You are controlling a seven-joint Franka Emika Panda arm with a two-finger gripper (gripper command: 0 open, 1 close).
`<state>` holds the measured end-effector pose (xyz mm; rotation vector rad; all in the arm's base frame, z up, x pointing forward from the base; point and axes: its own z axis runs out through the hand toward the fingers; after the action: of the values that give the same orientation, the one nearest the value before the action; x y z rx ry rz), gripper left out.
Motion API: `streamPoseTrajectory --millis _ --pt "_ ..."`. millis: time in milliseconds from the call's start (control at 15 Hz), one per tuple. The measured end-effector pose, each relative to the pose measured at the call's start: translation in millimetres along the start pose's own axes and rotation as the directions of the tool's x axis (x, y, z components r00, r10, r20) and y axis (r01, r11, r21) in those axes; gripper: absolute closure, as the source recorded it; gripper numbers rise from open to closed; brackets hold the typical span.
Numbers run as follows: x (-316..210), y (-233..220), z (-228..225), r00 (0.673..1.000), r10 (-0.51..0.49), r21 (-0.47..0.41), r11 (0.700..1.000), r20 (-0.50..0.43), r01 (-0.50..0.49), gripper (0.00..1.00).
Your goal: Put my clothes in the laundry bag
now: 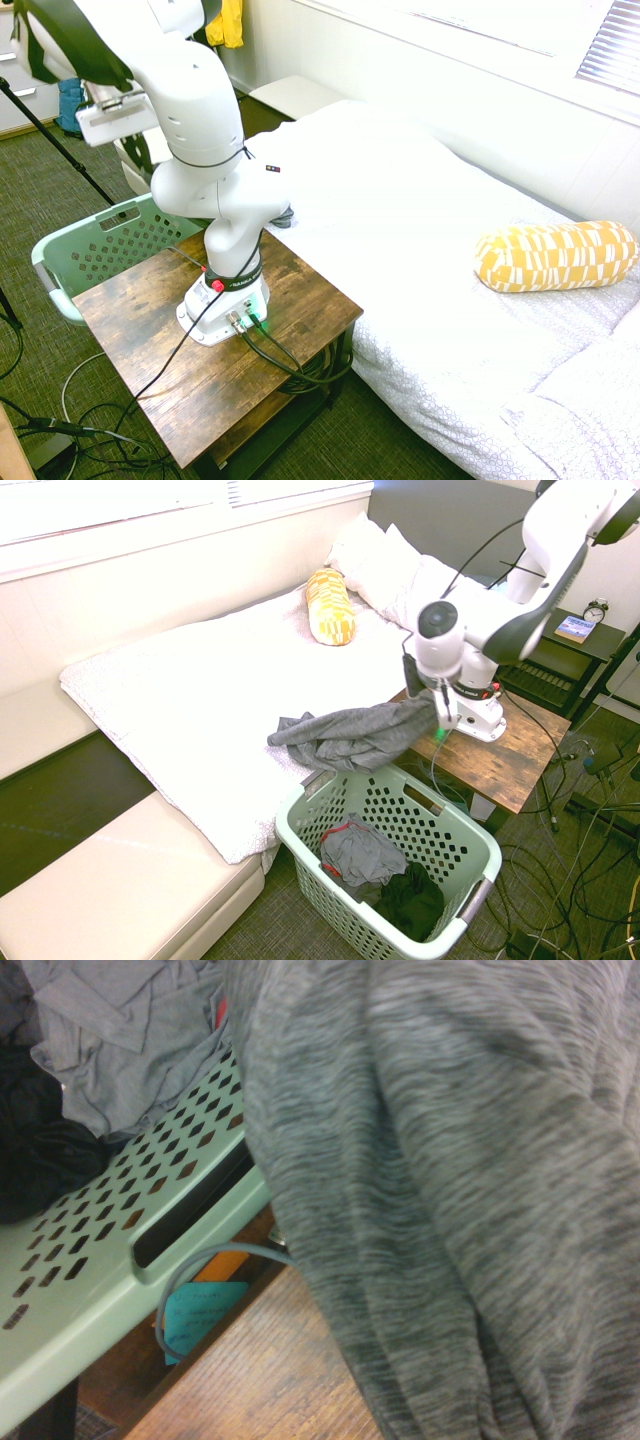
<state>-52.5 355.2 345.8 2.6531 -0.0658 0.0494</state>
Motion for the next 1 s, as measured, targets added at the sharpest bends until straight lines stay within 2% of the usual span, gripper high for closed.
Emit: streamPoseTrajectory --millis 267,333,1000 --pt "-1 -4 8 1.0 -0.008 0.001 1.0 0.019 0.008 1.0" --pt "-4 -6 14 1.0 -0.018 -0.007 1.0 0.019 0.018 0.0" --pt "-5 -11 30 0.999 -0.037 -0.04 0.998 0.007 0.038 0.0"
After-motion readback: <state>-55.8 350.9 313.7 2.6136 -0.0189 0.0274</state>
